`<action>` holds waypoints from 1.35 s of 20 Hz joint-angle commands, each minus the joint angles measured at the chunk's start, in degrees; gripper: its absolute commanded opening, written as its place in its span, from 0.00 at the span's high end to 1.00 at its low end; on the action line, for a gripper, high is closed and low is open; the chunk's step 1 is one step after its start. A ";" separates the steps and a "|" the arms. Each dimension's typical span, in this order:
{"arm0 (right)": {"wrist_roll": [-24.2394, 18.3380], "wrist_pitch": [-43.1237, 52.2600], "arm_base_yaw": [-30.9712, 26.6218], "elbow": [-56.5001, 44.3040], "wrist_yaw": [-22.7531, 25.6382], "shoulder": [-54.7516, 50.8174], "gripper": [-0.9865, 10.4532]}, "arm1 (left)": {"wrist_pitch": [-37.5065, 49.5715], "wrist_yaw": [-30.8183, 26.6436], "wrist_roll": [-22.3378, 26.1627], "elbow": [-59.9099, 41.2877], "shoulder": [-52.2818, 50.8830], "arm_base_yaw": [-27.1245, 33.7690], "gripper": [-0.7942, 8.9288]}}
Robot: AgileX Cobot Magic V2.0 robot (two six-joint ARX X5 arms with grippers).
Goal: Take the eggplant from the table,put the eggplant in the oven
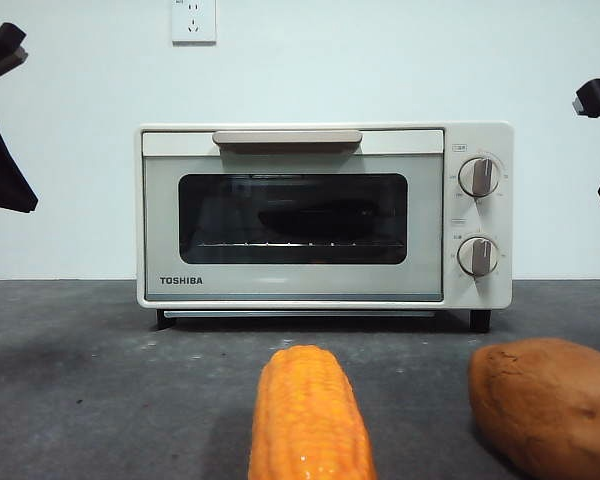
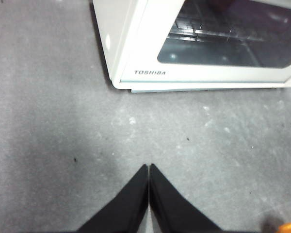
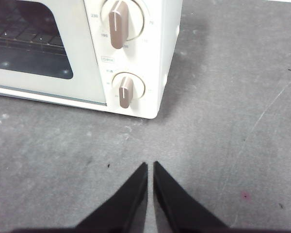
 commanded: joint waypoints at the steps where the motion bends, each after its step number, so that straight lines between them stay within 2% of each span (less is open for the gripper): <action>1: 0.68 0.61 0.28 0.35 0.26 0.28 0.91 | 0.44 -0.13 -0.13 0.72 0.35 -0.22 0.91; 4: 0.68 0.61 0.28 0.35 0.24 0.28 0.91 | -2.97 -0.31 0.81 0.72 -6.14 -0.02 0.91; 5: 0.68 0.61 0.26 0.35 0.24 0.28 0.91 | -3.87 -1.05 5.49 0.70 -10.45 -0.02 0.91; 8: 0.68 0.61 0.26 0.35 0.26 0.28 0.91 | -4.13 -2.05 10.67 0.02 -22.16 0.52 0.91; 10: 0.68 0.61 0.28 0.35 0.24 0.28 0.91 | -1.62 -3.89 12.85 -2.54 -28.70 2.47 0.91; 12: 0.68 0.61 0.26 0.35 0.24 0.28 0.91 | 4.79 -4.96 14.45 -8.11 -34.01 5.22 0.91; 15: 0.68 0.61 0.26 0.35 0.24 0.28 0.91 | 12.15 -4.92 14.32 -17.11 -41.88 8.70 0.91; 18: 0.68 0.61 0.26 0.35 0.24 0.28 0.91 | 10.84 -4.92 14.32 -21.79 -48.33 10.23 0.91; 25: 0.66 0.59 0.28 0.35 0.24 0.28 0.91 | 10.67 -4.70 14.32 -28.00 -48.52 10.43 0.91; 27: 0.68 0.61 0.26 0.35 0.24 0.28 0.91 | 7.19 -4.66 14.32 -28.15 -48.50 10.43 0.91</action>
